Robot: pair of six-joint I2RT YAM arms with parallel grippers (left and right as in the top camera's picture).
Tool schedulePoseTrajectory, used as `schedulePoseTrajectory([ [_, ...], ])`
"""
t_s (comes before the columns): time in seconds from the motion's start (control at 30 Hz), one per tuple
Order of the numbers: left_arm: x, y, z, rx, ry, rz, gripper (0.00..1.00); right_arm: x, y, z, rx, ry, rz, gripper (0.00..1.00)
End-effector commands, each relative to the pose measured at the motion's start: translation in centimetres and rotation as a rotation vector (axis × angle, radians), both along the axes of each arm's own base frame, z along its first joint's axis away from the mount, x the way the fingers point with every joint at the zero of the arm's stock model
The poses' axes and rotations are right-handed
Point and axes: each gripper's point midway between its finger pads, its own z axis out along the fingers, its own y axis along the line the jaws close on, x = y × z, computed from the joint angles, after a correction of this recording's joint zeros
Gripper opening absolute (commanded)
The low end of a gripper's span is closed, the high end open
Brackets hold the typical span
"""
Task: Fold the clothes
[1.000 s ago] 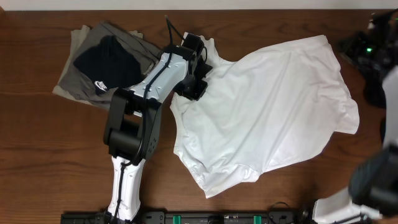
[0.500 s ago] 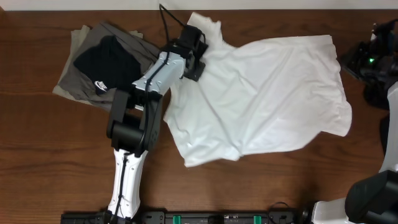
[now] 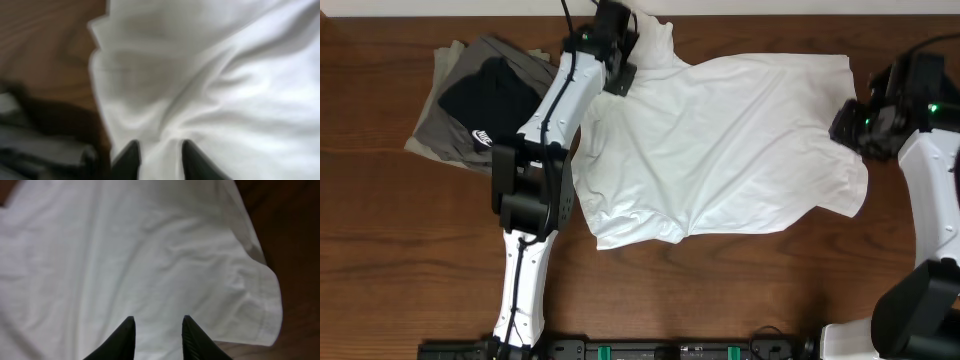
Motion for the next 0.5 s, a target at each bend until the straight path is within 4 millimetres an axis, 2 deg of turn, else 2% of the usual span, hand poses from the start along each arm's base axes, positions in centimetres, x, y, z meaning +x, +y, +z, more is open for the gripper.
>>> schedulePoseTrajectory([
  [0.0, -0.4, 0.4, 7.0, -0.015, -0.083, 0.005, 0.49, -2.3, -3.7, -3.6, -0.046, 0.098, -0.145, 0.31],
  [0.07, -1.8, 0.7, 8.9, -0.025, -0.072, 0.019, 0.54, -3.4, -5.3, -5.2, -0.039, 0.132, -0.194, 0.33],
  [0.17, -4.5, 0.6, 10.9, -0.068, -0.017, 0.024, 0.57, -4.9, -6.7, -6.7, -0.021, 0.175, -0.222, 0.53],
  [0.2, -5.8, 0.4, 11.4, -0.09, 0.018, 0.01, 0.57, -5.4, -7.1, -7.0, -0.028, 0.187, -0.214, 0.56],
  [0.33, -10.0, -0.9, 11.6, -0.177, 0.172, -0.038, 0.59, -6.6, -8.0, -7.8, -0.023, 0.213, -0.229, 0.56],
  [0.4, -11.6, -1.2, 11.0, -0.202, 0.248, -0.048, 0.59, -7.3, -7.7, -8.5, -0.015, 0.235, -0.231, 0.52],
  [0.47, -13.0, -1.2, 10.0, -0.203, 0.321, -0.046, 0.59, -7.9, -7.4, -9.5, -0.006, 0.249, -0.228, 0.52],
])
